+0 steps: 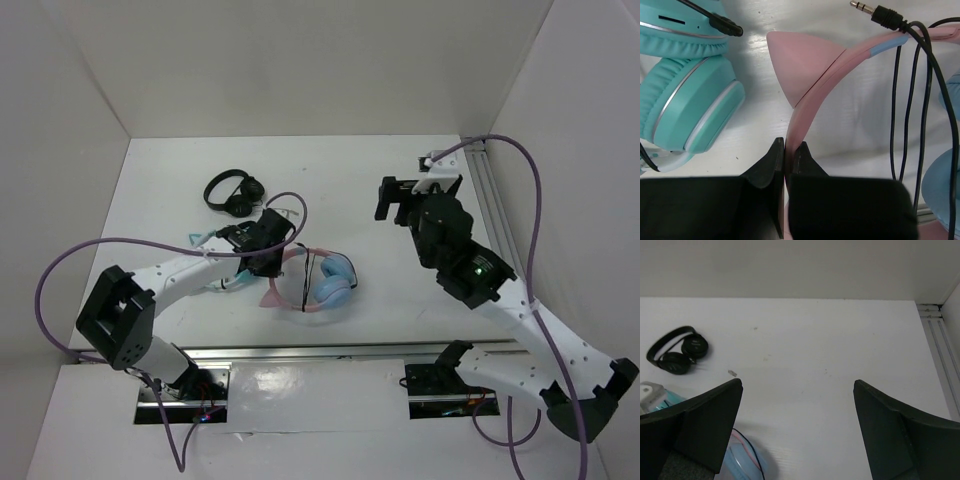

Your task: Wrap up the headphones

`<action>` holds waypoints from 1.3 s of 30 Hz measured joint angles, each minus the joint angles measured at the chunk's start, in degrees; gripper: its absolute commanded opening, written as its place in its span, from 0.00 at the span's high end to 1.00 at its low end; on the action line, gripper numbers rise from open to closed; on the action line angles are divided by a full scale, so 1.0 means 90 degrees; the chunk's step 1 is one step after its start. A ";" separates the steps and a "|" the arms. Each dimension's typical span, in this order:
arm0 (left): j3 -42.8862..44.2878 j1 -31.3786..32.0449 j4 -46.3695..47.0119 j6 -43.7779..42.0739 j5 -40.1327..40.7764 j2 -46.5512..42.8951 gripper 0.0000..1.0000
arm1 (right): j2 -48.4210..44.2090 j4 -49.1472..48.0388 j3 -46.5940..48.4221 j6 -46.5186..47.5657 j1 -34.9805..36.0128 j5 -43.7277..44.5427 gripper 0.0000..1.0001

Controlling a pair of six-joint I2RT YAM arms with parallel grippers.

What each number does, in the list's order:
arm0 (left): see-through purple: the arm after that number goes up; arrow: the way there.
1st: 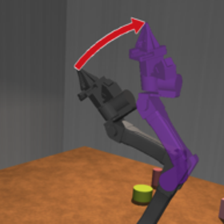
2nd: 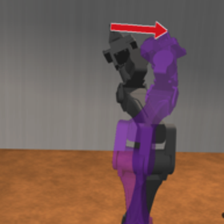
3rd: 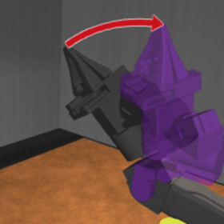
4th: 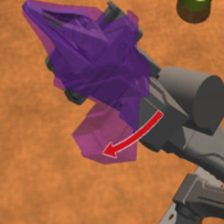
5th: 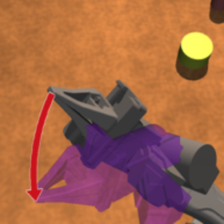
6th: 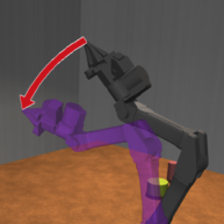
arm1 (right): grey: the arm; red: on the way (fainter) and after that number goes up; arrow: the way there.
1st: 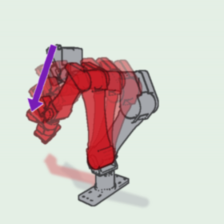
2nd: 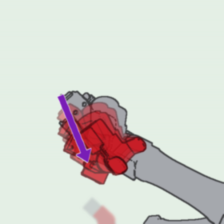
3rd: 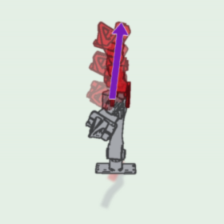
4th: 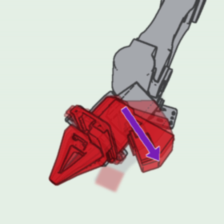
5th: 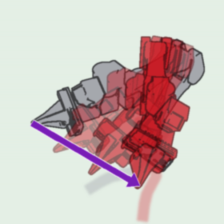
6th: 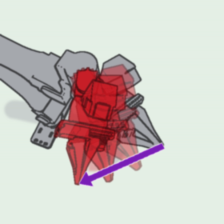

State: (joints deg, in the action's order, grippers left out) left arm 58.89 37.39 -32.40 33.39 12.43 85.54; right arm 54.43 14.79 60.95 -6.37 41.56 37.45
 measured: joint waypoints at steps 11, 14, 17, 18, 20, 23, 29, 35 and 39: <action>-0.0648 0.0211 0.0821 0.0512 0.0136 0.0267 1.00 | 0.0124 0.0238 0.0044 -0.0168 -0.0022 -0.0211 0.00; -0.0692 0.0325 0.0984 0.0544 0.0087 0.0328 1.00 | 0.0168 0.0325 0.0002 -0.0194 -0.0022 -0.0311 0.00; -0.0721 0.0381 0.1112 0.0627 0.0075 0.0359 0.98 | 0.0170 0.0323 0.0000 -0.0219 -0.0022 -0.0391 0.00; -0.0736 0.0381 0.1146 0.0656 0.0061 0.0391 0.81 | 0.0170 0.0323 0.0000 -0.0221 -0.0022 -0.0415 0.00; -0.0755 0.0389 0.1173 0.0670 0.0034 0.0444 0.65 | 0.0170 0.0321 0.0000 -0.0238 -0.0022 -0.0432 0.00; -0.0797 0.0449 0.1231 0.0799 0.0010 0.0471 0.45 | 0.0177 0.0316 -0.0007 -0.0243 -0.0022 -0.0464 0.00; -0.0818 0.0692 0.1304 0.0962 -0.0032 0.0330 0.00 | 0.0296 0.0318 -0.0036 -0.0318 -0.0022 -0.0597 0.00; -0.0525 0.1064 0.1013 0.0962 0.0070 -0.0595 0.00 | 0.0369 0.0325 -0.0058 -0.0440 -0.0022 -0.0833 0.00; 0.0053 0.1360 0.0770 0.0886 0.0372 -0.1234 0.00 | 0.0563 0.0554 0.0044 -0.0583 -0.0022 -0.0865 0.00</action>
State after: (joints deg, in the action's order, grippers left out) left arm 59.37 49.63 -25.47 41.36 15.77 74.43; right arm 59.51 19.77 61.34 -11.62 41.36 29.67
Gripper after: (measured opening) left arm 0.997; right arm 0.999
